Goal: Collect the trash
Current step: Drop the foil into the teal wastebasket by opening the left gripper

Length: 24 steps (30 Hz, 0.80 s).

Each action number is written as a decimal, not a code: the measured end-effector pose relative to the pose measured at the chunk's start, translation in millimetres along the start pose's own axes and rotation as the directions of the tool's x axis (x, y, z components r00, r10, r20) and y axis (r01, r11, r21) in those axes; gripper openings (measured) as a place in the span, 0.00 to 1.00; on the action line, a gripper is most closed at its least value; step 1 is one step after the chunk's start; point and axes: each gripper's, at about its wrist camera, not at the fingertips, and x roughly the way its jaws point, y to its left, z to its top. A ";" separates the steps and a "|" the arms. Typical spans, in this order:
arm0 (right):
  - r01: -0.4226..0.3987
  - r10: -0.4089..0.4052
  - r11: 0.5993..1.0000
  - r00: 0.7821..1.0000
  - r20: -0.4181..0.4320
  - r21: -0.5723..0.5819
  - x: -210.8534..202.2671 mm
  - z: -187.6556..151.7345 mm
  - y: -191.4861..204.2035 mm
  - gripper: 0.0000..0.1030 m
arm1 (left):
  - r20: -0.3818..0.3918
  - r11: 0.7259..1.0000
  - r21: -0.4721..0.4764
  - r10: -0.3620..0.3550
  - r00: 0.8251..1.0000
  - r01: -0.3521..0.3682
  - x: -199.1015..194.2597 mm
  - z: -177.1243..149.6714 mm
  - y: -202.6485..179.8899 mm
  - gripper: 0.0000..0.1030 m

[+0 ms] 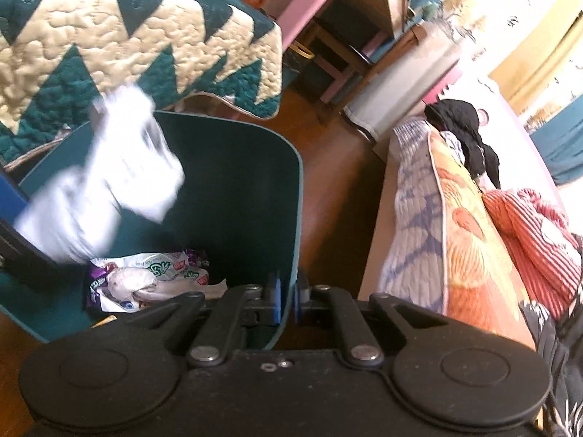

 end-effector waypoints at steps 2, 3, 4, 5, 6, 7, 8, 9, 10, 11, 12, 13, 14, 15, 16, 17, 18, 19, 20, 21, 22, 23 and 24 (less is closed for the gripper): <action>-0.004 0.004 1.000 1.000 0.007 -0.012 -0.9 3.1 3.4 0.06 | -0.030 1.000 -0.013 -0.004 1.000 0.004 13.1 -1.3 5.0 0.30; -0.008 0.008 1.000 1.000 0.009 -0.017 -1.9 4.6 5.2 0.06 | -0.040 1.000 -0.026 0.000 0.999 -0.001 17.2 -3.9 7.7 0.30; -0.012 0.012 1.000 1.000 0.012 -0.024 -3.1 6.1 7.1 0.06 | -0.055 1.000 -0.025 0.002 0.998 -0.003 25.6 -4.0 8.8 0.30; -0.015 0.016 0.999 1.000 0.014 -0.028 -4.6 7.4 9.2 0.06 | -0.062 1.000 -0.021 0.010 0.998 -0.012 32.6 -4.2 9.2 0.30; -0.017 0.018 0.999 1.000 0.016 -0.032 -5.5 7.9 10.3 0.06 | -0.071 0.999 -0.021 0.024 0.997 -0.025 39.1 -4.4 9.8 0.30; -0.017 0.018 0.999 1.000 0.017 -0.036 -6.3 9.0 12.0 0.06 | -0.085 0.999 -0.024 0.026 0.996 -0.028 45.3 -3.6 11.2 0.30; -0.017 0.018 0.999 1.000 0.018 -0.040 -6.8 9.7 13.5 0.05 | -0.097 0.999 -0.033 0.026 0.995 -0.030 51.1 -2.8 12.7 0.30; -0.019 0.019 0.999 1.000 0.018 -0.041 -7.1 10.6 14.2 0.05 | -0.104 0.998 -0.042 0.031 0.994 -0.036 55.9 -2.1 14.1 0.30; -0.020 0.021 0.999 1.000 0.018 -0.041 -7.1 11.6 14.6 0.05 | -0.109 0.998 -0.041 0.038 0.993 -0.042 60.3 -0.9 14.4 0.31; -0.020 0.021 0.999 1.000 0.017 -0.041 -7.2 12.3 15.4 0.05 | -0.111 0.998 -0.039 0.049 0.993 -0.054 63.0 -0.2 14.5 0.31; -0.021 0.021 0.999 1.000 0.016 -0.042 -7.9 12.4 16.0 0.05 | -0.108 0.997 -0.041 0.060 0.992 -0.065 65.0 0.8 14.7 0.31; -0.024 0.025 0.999 1.000 0.017 -0.039 -8.2 13.2 16.3 0.05 | -0.106 0.997 -0.045 0.064 0.992 -0.069 66.8 2.0 15.2 0.31; -0.026 0.027 0.999 0.999 0.017 -0.039 -8.5 13.6 16.4 0.04 | -0.107 0.996 -0.048 0.066 0.992 -0.072 68.7 3.4 15.5 0.31; -0.027 0.028 0.999 0.999 0.017 -0.042 -8.9 14.2 17.2 0.04 | -0.107 0.996 -0.052 0.069 0.992 -0.075 69.9 4.2 16.5 0.32; -0.027 0.028 0.999 0.999 0.017 -0.045 -9.1 14.4 17.6 0.04 | -0.105 0.995 -0.053 0.074 0.992 -0.080 71.0 5.2 16.9 0.35; -0.026 0.027 0.999 0.999 0.017 -0.046 -9.0 15.0 18.2 0.04 | -0.102 0.995 -0.052 0.082 0.991 -0.087 71.9 6.0 16.5 0.41; -0.026 0.026 0.999 1.000 0.016 -0.045 -8.6 15.3 18.2 0.04 | -0.099 0.994 -0.053 0.088 0.991 -0.093 71.7 5.3 15.6 0.45; -0.026 0.026 0.999 1.000 0.014 -0.042 -8.0 15.7 17.7 0.04 | -0.094 0.993 -0.055 0.094 0.991 -0.099 71.3 5.2 15.6 0.56; -0.026 0.026 0.999 1.000 0.011 -0.039 -7.7 15.6 16.9 0.04 | -0.088 0.993 -0.059 0.101 0.991 -0.106 70.7 4.7 15.5 0.66; -0.026 0.026 0.999 1.000 0.008 -0.033 -7.1 15.3 15.8 0.04 | -0.080 0.992 -0.066 0.104 0.991 -0.109 69.4 4.3 15.6 0.69; -0.026 0.026 0.999 1.000 0.006 -0.028 -6.6 14.7 14.4 0.04 | -0.072 0.992 -0.075 0.099 0.992 -0.104 67.8 4.0 16.0 0.69; -0.026 0.026 0.999 1.000 0.003 -0.024 -6.3 13.7 12.5 0.05 | -0.069 0.992 -0.084 0.093 0.993 -0.098 64.9 3.4 18.7 0.69; -0.026 0.026 0.999 1.000 0.000 -0.019 -5.5 13.2 11.1 0.05 | -0.067 0.991 -0.092 0.088 0.994 -0.094 62.8 3.4 19.2 0.69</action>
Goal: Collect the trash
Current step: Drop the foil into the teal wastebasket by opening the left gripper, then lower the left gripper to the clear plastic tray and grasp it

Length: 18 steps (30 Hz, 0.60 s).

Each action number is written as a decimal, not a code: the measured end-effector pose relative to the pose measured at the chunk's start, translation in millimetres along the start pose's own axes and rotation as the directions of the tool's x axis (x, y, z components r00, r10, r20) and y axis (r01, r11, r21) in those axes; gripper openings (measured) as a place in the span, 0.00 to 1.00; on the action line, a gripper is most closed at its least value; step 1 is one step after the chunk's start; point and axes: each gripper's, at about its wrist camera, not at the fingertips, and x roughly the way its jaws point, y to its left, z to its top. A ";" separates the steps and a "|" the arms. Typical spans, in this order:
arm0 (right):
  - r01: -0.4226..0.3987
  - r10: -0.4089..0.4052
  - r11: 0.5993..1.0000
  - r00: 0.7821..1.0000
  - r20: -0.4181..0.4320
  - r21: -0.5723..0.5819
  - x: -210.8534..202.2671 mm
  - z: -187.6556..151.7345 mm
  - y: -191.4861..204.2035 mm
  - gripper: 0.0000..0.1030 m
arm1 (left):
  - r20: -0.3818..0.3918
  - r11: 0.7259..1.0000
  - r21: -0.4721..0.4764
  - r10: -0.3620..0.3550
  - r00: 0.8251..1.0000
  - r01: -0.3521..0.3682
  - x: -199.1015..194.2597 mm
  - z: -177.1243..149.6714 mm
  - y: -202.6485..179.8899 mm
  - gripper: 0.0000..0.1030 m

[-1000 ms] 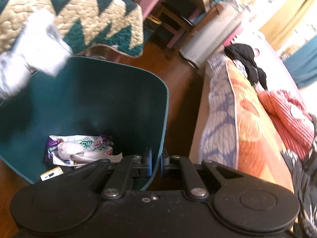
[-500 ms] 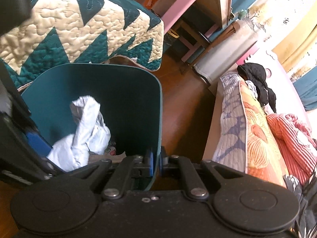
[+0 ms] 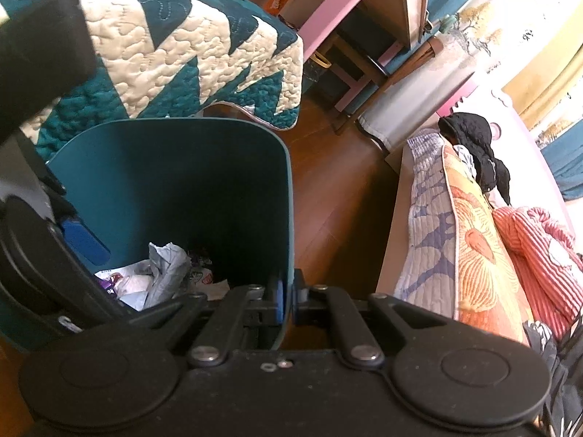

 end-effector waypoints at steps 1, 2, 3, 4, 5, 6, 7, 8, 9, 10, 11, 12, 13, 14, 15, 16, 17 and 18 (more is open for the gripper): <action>-0.001 0.001 1.000 1.000 -0.003 0.007 1.4 0.9 -1.8 0.05 | 0.003 1.000 -0.003 0.001 1.000 -0.001 -3.2 -0.2 0.5 0.70; -0.001 0.001 1.000 1.000 -0.007 0.016 2.4 0.4 -3.7 0.05 | 0.009 1.000 0.000 0.003 1.000 -0.003 -7.5 -0.9 1.1 0.72; 0.000 0.000 1.000 1.000 -0.010 0.021 3.4 0.5 -4.4 0.05 | 0.023 1.000 0.012 0.004 1.000 -0.005 -12.7 -1.9 0.4 0.73; 0.001 -0.001 1.000 1.000 -0.011 0.024 3.9 0.3 -5.0 0.05 | 0.039 1.000 0.024 0.008 0.999 -0.009 -19.1 -2.5 -0.9 0.75; 0.001 -0.001 1.000 1.000 -0.013 0.030 5.0 -0.4 -6.7 0.05 | 0.058 0.999 0.036 0.011 0.998 -0.013 -25.8 -4.0 -0.9 0.75; 0.002 -0.001 0.999 1.000 -0.015 0.035 5.9 -1.1 -8.2 0.05 | 0.077 0.999 0.049 0.007 0.997 -0.011 -33.0 -6.2 -1.3 0.75; 0.003 -0.002 0.999 1.000 -0.018 0.040 6.6 -1.8 -9.3 0.05 | 0.091 0.998 0.062 -0.002 0.996 -0.004 -40.1 -7.6 -1.3 0.77; 0.003 -0.002 0.999 1.000 -0.020 0.047 7.5 -2.4 -11.0 0.05 | 0.100 0.997 0.075 -0.010 0.995 0.002 -46.9 -9.6 -1.5 0.79; 0.003 -0.002 0.999 1.000 -0.022 0.054 8.2 -3.5 -12.1 0.05 | 0.109 0.996 0.093 -0.019 0.994 0.009 -54.6 -12.5 -2.4 0.79; 0.005 -0.004 0.998 1.000 -0.024 0.062 9.3 -4.4 -13.7 0.05 | 0.115 0.994 0.110 -0.026 0.993 0.014 -61.9 -15.9 -3.3 0.79; 0.006 -0.004 0.997 1.000 -0.026 0.071 10.3 -5.5 -15.4 0.05 | 0.118 0.992 0.124 -0.032 0.993 0.017 -67.5 -17.7 -4.8 0.79; 0.006 -0.004 0.997 1.000 -0.028 0.081 11.3 -6.4 -17.1 0.05 | 0.119 0.990 0.138 -0.039 0.992 0.023 -73.2 -20.0 -6.2 0.79; 0.008 -0.005 0.996 1.000 -0.031 0.086 12.2 -7.6 -19.0 0.05 | 0.118 0.988 0.151 -0.052 0.992 0.034 -78.9 -22.4 -7.3 0.79; 0.010 -0.007 0.996 0.999 -0.035 0.090 13.4 -9.2 -20.9 0.06 | 0.116 0.986 0.162 -0.062 0.991 0.042 -83.3 -25.7 -8.4 0.79; 0.011 -0.008 0.995 0.999 -0.038 0.097 14.1 -11.2 -22.9 0.06 | 0.114 0.984 0.174 -0.069 0.991 0.049 -90.0 -28.2 -9.6 0.79; 0.011 -0.007 0.994 0.999 -0.042 0.107 15.1 -13.2 -25.5 0.06 | 0.111 0.980 0.190 -0.085 0.990 0.062 -95.8 -31.7 -11.0 0.79; 0.011 -0.006 0.993 0.999 -0.046 0.116 16.2 -14.9 -28.4 0.06 | 0.099 0.974 0.210 -0.109 0.989 0.086 -101.1 -35.5 -12.0 0.79; 0.011 -0.005 0.992 0.999 -0.049 0.126 17.2 -17.0 -31.1 0.06 | 0.072 0.964 0.236 -0.143 0.987 0.122 -105.4 -40.3 -14.2 0.79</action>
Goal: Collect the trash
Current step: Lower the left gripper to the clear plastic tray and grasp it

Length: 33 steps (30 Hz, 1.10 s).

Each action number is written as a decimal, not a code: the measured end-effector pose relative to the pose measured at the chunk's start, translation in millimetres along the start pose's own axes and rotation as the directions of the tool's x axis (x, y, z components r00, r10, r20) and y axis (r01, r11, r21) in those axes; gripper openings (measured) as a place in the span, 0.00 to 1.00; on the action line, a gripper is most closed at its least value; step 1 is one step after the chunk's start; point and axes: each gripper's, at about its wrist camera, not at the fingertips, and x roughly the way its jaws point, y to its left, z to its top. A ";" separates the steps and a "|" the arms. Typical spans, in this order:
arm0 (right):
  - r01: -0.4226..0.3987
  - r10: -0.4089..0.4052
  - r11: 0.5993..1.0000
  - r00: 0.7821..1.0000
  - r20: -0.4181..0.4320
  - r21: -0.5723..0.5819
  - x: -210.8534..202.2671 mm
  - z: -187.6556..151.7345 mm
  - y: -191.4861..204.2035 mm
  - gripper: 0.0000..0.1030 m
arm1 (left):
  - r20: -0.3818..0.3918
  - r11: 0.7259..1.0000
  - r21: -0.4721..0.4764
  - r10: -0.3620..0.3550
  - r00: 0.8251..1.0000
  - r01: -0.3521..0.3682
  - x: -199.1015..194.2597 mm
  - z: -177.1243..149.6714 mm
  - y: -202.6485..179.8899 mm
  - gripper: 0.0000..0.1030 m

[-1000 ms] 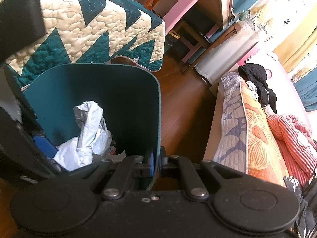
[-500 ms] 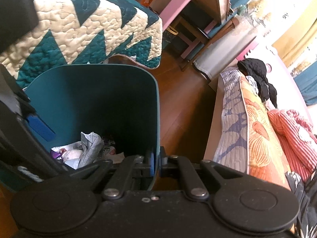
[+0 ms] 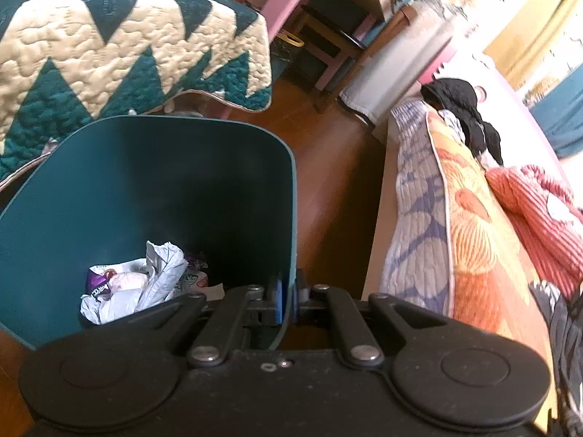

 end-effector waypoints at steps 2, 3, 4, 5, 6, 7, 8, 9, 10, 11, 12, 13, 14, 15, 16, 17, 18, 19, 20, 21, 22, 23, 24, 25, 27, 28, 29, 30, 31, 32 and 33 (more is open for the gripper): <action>-0.001 0.001 1.000 1.000 -0.006 0.019 2.0 -3.3 -4.8 0.06 | -0.052 0.994 0.075 -0.076 0.996 0.080 -3.6 -9.2 -9.8 0.79; -0.002 0.002 1.000 1.000 -0.010 0.025 2.9 -5.0 -7.1 0.06 | -0.083 0.987 0.121 -0.095 0.992 0.105 -3.8 -15.8 -16.1 0.79; -0.002 0.003 0.999 1.000 -0.014 0.034 4.0 -6.6 -9.5 0.06 | -0.108 0.980 0.158 -0.101 0.989 0.117 -2.4 -22.9 -21.0 0.79; -0.002 0.003 0.999 1.000 -0.018 0.042 5.0 -8.0 -11.2 0.06 | -0.132 0.974 0.190 -0.100 0.986 0.124 1.2 -30.5 -25.4 0.79; -0.002 0.003 0.999 1.000 -0.022 0.049 5.8 -9.9 -13.2 0.06 | -0.155 0.970 0.209 -0.090 0.984 0.122 7.5 -39.2 -27.8 0.79; -0.001 0.002 0.999 1.000 -0.027 0.054 6.5 -11.3 -14.9 0.06 | -0.185 0.971 0.210 -0.075 0.980 0.114 18.2 -49.1 -28.8 0.79; 0.000 0.002 0.998 1.000 -0.031 0.059 7.0 -12.6 -16.3 0.06 | -0.218 0.972 0.207 -0.067 0.974 0.114 29.0 -57.1 -28.5 0.79; 0.002 0.001 0.998 0.999 -0.035 0.063 7.6 -14.4 -17.6 0.07 | -0.249 0.971 0.214 -0.049 0.967 0.104 42.4 -65.6 -28.3 0.79; 0.004 -0.001 0.998 0.999 -0.039 0.065 8.1 -16.2 -18.8 0.07 | -0.267 0.971 0.226 -0.015 0.964 0.078 56.3 -74.8 -27.1 0.79; 0.004 -0.001 0.998 0.999 -0.042 0.069 9.4 -17.7 -21.0 0.07 | -0.286 0.971 0.231 0.008 0.958 0.061 68.8 -82.0 -24.9 0.79; 0.002 0.001 0.997 0.999 -0.045 0.078 10.0 -19.3 -22.5 0.07 | -0.301 0.970 0.237 0.023 0.953 0.051 80.5 -88.6 -23.0 0.79; 0.001 0.003 0.997 0.999 -0.047 0.084 10.5 -20.7 -23.5 0.07 | -0.306 0.970 0.241 0.050 0.951 0.026 92.4 -95.1 -20.5 0.79; 0.002 0.003 0.996 0.999 -0.049 0.088 10.9 -22.3 -24.6 0.07 | -0.309 0.970 0.243 0.065 0.949 0.013 101.9 -100.9 -20.4 0.79; 0.001 0.003 0.996 0.999 -0.050 0.093 10.4 -23.6 -25.1 0.07 | -0.315 0.967 0.255 0.062 0.947 0.021 112.2 -107.0 -22.6 0.79; 0.000 0.005 0.995 0.999 -0.052 0.097 10.1 -25.0 -25.7 0.07 | -0.316 0.961 0.277 0.063 0.947 0.028 120.6 -111.8 -27.8 0.79; 0.001 0.004 0.995 0.999 -0.053 0.097 9.7 -26.3 -25.6 0.07 | -0.320 0.953 0.301 0.062 0.945 0.039 129.7 -117.1 -34.5 0.79; 0.002 0.004 0.995 0.999 -0.054 0.095 10.1 -26.4 -26.0 0.07 | -0.326 0.945 0.320 0.049 0.944 0.061 138.4 -121.0 -41.7 0.79; 0.003 0.002 0.996 0.999 -0.053 0.092 9.6 -27.7 -25.8 0.07 | -0.326 0.938 0.337 0.036 0.945 0.081 146.6 -124.6 -48.6 0.79; 0.004 0.001 0.996 0.999 -0.054 0.090 9.4 -28.8 -25.8 0.07 | -0.325 0.929 0.359 0.032 0.945 0.092 155.8 -129.4 -55.2 0.79; 0.005 0.000 0.996 0.999 -0.055 0.091 9.3 -29.2 -25.4 0.07 | -0.327 0.920 0.380 0.035 0.944 0.098 164.7 -132.8 -61.7 0.79; 0.005 0.000 0.996 0.998 -0.055 0.093 9.2 -30.2 -25.7 0.07 | -0.333 0.912 0.399 0.047 0.942 0.096 176.2 -137.2 -67.0 0.79; 0.005 0.000 0.995 0.998 -0.055 0.095 9.6 -30.4 -26.0 0.07 | -0.345 0.907 0.411 0.055 0.937 0.098 188.5 -140.8 -71.3 0.79; 0.006 0.000 0.995 0.998 -0.055 0.098 9.9 -30.0 -25.4 0.08 | -0.357 0.902 0.419 0.061 0.932 0.101 199.7 -144.3 -73.6 0.79; 0.006 -0.001 0.995 0.998 -0.056 0.103 10.3 -30.7 -25.9 0.08 | -0.364 0.897 0.430 0.071 0.929 0.100 209.4 -148.1 -76.1 0.79; 0.005 0.001 0.994 0.998 -0.056 0.111 11.1 -31.9 -27.2 0.08 | -0.379 0.891 0.443 0.082 0.922 0.103 226.6 -154.2 -78.8 0.78; 0.005 0.001 0.993 0.998 -0.056 0.114 11.5 -32.6 -27.8 0.08 | -0.387 0.888 0.448 0.087 0.918 0.105 235.9 -157.1 -80.1 0.78; 0.004 0.002 0.993 0.998 -0.056 0.117 12.1 -32.9 -28.4 0.08 | -0.392 0.884 0.455 0.093 0.915 0.105 242.7 -159.6 -81.0 0.78; 0.004 0.003 0.992 0.998 -0.056 0.122 12.3 -33.2 -28.3 0.08 | -0.401 0.882 0.459 0.093 0.911 0.112 249.3 -161.5 -82.7 0.76; 0.003 0.004 0.992 0.998 -0.056 0.126 12.8 -33.2 -28.8 0.08 | -0.408 0.879 0.461 0.092 0.909 0.118 254.0 -162.4 -83.9 0.70; 0.003 0.005 0.992 0.998 -0.057 0.128 13.4 -33.1 -29.3 0.08 | -0.416 0.878 0.463 0.095 0.905 0.121 259.3 -163.2 -85.3 0.64; 0.003 0.005 0.991 0.998 -0.057 0.132 13.6 -33.4 -30.1 0.08 | -0.424 0.878 0.463 0.097 0.900 0.124 264.2 -163.9 -86.7 0.61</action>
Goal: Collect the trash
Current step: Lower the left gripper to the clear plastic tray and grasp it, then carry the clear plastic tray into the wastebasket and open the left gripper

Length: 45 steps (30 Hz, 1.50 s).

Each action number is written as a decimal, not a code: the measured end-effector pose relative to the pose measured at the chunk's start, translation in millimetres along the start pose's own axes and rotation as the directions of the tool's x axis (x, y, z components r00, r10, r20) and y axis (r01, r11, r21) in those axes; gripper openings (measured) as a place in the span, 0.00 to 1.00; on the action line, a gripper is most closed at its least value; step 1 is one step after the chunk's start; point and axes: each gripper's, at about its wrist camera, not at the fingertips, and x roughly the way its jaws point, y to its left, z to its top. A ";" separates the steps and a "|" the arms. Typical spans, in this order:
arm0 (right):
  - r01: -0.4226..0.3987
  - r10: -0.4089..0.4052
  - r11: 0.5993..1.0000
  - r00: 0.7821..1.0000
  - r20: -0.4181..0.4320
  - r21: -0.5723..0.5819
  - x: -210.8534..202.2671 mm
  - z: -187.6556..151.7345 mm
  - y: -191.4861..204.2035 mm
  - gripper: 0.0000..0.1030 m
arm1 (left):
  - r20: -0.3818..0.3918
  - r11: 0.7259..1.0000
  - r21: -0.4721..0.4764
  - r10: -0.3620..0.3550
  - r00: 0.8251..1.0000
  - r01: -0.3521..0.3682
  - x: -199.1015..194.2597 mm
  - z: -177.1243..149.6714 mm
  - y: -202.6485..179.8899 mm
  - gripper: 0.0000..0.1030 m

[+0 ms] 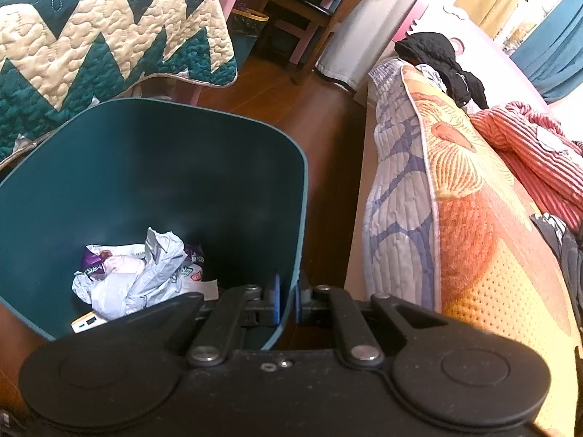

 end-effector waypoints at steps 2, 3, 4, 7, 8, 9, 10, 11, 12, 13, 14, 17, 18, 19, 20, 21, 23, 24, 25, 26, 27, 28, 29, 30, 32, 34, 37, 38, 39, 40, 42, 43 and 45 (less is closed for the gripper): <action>-0.002 0.002 1.000 1.000 -0.002 0.006 0.9 0.4 -1.3 0.08 | -0.015 1.000 0.005 0.005 1.000 -0.005 6.5 3.1 -1.9 0.56; -0.001 0.001 1.000 1.000 -0.003 0.008 1.1 -0.1 -0.7 0.08 | -0.029 1.000 0.002 0.009 1.000 -0.009 9.5 4.5 -2.3 0.52; 0.001 -0.001 1.000 1.000 -0.003 0.007 1.4 -0.3 -0.4 0.08 | -0.043 1.000 0.000 0.011 0.999 -0.011 12.0 5.7 -2.4 0.46; 0.000 0.000 1.000 1.000 -0.004 0.011 2.0 -0.1 0.2 0.08 | -0.035 1.000 -0.009 0.012 0.999 -0.012 7.2 4.2 -0.2 0.43; 0.000 0.000 1.000 1.000 -0.003 0.007 1.7 -0.2 0.9 0.08 | -0.033 1.000 -0.015 0.016 0.999 -0.016 5.2 3.0 0.4 0.42; 0.001 -0.001 1.000 1.000 -0.002 0.004 1.5 -0.3 1.5 0.08 | -0.031 0.999 -0.023 0.027 0.999 -0.028 2.2 1.2 1.7 0.42; 0.002 -0.002 1.000 1.000 -0.002 0.002 1.2 -0.2 1.8 0.08 | -0.030 0.999 -0.035 0.037 0.999 -0.038 -1.6 -1.1 3.5 0.42; 0.002 -0.002 1.000 1.000 -0.001 0.001 0.9 -0.1 1.7 0.08 | -0.031 0.998 -0.051 0.042 0.999 -0.044 -5.6 -3.5 5.9 0.42; 0.003 -0.003 1.000 1.000 -0.001 -0.001 0.6 0.1 2.1 0.08 | -0.029 0.997 -0.066 0.044 0.999 -0.046 -11.0 -6.6 8.4 0.42; 0.004 -0.004 1.000 1.000 0.000 -0.005 0.3 0.6 2.5 0.08 | -0.025 0.996 -0.078 0.042 0.999 -0.043 -15.8 -9.7 10.4 0.42; 0.003 -0.003 1.000 1.000 0.001 -0.007 0.0 0.9 2.8 0.08 | -0.021 0.995 -0.092 0.044 0.999 -0.046 -21.2 -13.0 12.4 0.42; 0.005 -0.005 1.000 1.000 0.003 -0.016 -0.8 1.4 3.8 0.08 | -0.012 0.989 -0.138 0.045 0.999 -0.046 -39.0 -25.2 19.9 0.42; 0.006 -0.006 1.000 1.000 0.003 -0.018 -0.9 1.7 3.9 0.08 | -0.009 0.987 -0.151 0.050 0.999 -0.051 -45.7 -29.0 22.0 0.42; 0.006 -0.006 1.000 1.000 0.003 -0.019 -1.1 1.9 3.9 0.08 | -0.005 0.985 -0.165 0.046 0.999 -0.047 -50.9 -30.9 25.4 0.42; 0.007 -0.006 1.000 1.000 0.003 -0.022 -1.4 2.0 4.2 0.08 | -0.003 0.983 -0.178 0.042 0.999 -0.042 -57.1 -33.2 27.7 0.42; 0.007 -0.007 1.000 1.000 0.004 -0.026 -1.8 2.2 4.9 0.08 | -0.001 0.982 -0.185 0.043 0.999 -0.043 -63.7 -35.4 30.1 0.42; 0.008 -0.008 1.000 1.000 0.004 -0.030 -1.9 2.7 5.6 0.08 | 0.005 0.978 -0.207 0.037 0.999 -0.035 -83.7 -42.8 34.0 0.42; 0.009 -0.009 0.999 1.000 0.003 -0.034 -2.2 3.0 6.0 0.08 | 0.007 0.975 -0.220 0.028 1.000 -0.026 -92.1 -44.8 36.5 0.42; 0.010 -0.010 0.999 1.000 0.003 -0.037 -2.6 3.1 6.5 0.08 | 0.010 0.972 -0.236 0.023 1.000 -0.020 -103.8 -48.8 39.3 0.42; 0.013 -0.013 0.999 1.000 0.001 -0.039 -2.8 3.1 6.9 0.08 | 0.008 0.968 -0.250 0.019 1.000 -0.016 -113.3 -51.8 42.6 0.42; 0.014 -0.014 0.999 1.000 0.000 -0.041 -2.9 3.3 7.8 0.08 | 0.005 0.964 -0.266 0.010 1.000 -0.008 -124.5 -55.1 46.1 0.42; 0.015 -0.015 0.999 1.000 -0.001 -0.043 -3.2 3.2 8.3 0.08 | 0.000 0.959 -0.284 0.003 1.000 -0.003 -135.4 -57.8 49.6 0.42; 0.017 -0.017 0.999 1.000 -0.002 -0.044 -3.5 3.0 8.9 0.08 | -0.002 0.954 -0.301 -0.004 1.000 0.004 -146.0 -59.6 52.8 0.42; 0.019 -0.019 0.999 1.000 -0.002 -0.047 -3.6 3.6 10.0 0.08 | 0.000 0.950 -0.313 -0.012 1.000 0.011 -156.8 -60.7 56.3 0.42; 0.021 -0.021 0.998 1.000 -0.003 -0.052 -4.0 3.5 11.4 0.08 | 0.011 0.943 -0.333 -0.021 1.000 0.023 -182.6 -63.6 61.2 0.42; 0.023 -0.023 0.998 1.000 -0.003 -0.061 -4.8 4.3 13.1 0.08 | 0.040 0.932 -0.359 -0.029 0.999 0.041 -211.4 -67.7 68.0 0.42; 0.023 -0.023 0.997 1.000 0.001 -0.072 -6.9 4.9 15.6 0.08 | 0.086 0.917 -0.395 -0.016 0.996 0.049 -254.2 -75.0 76.1 0.42; 0.022 -0.022 0.997 1.000 0.004 -0.075 -7.7 5.7 16.8 0.08 | 0.101 0.913 -0.405 -0.013 0.995 0.053 -265.6 -77.1 76.7 0.42; 0.020 -0.020 0.997 1.000 0.007 -0.076 -8.4 6.3 17.3 0.08 | 0.125 0.912 -0.406 -0.009 0.992 0.059 -280.3 -79.4 76.4 0.42; 0.019 -0.018 0.997 1.000 0.009 -0.079 -9.5 7.2 18.7 0.08 | 0.144 0.913 -0.404 -0.005 0.990 0.064 -291.0 -80.4 74.5 0.42; 0.019 -0.018 0.996 1.000 0.015 -0.090 -12.3 8.5 22.7 0.08 | 0.191 0.911 -0.405 0.002 0.982 0.077 -314.4 -82.3 74.1 0.42; 0.020 -0.018 0.995 1.000 0.018 -0.098 -13.9 9.2 25.3 0.08 | 0.216 0.910 -0.408 0.013 0.976 0.079 -325.4 -82.6 74.8 0.42; 0.021 -0.018 0.993 1.000 0.024 -0.118 -17.5 10.9 31.2 0.08 | 0.263 0.902 -0.425 0.043 0.964 0.076 -344.9 -81.6 80.4 0.42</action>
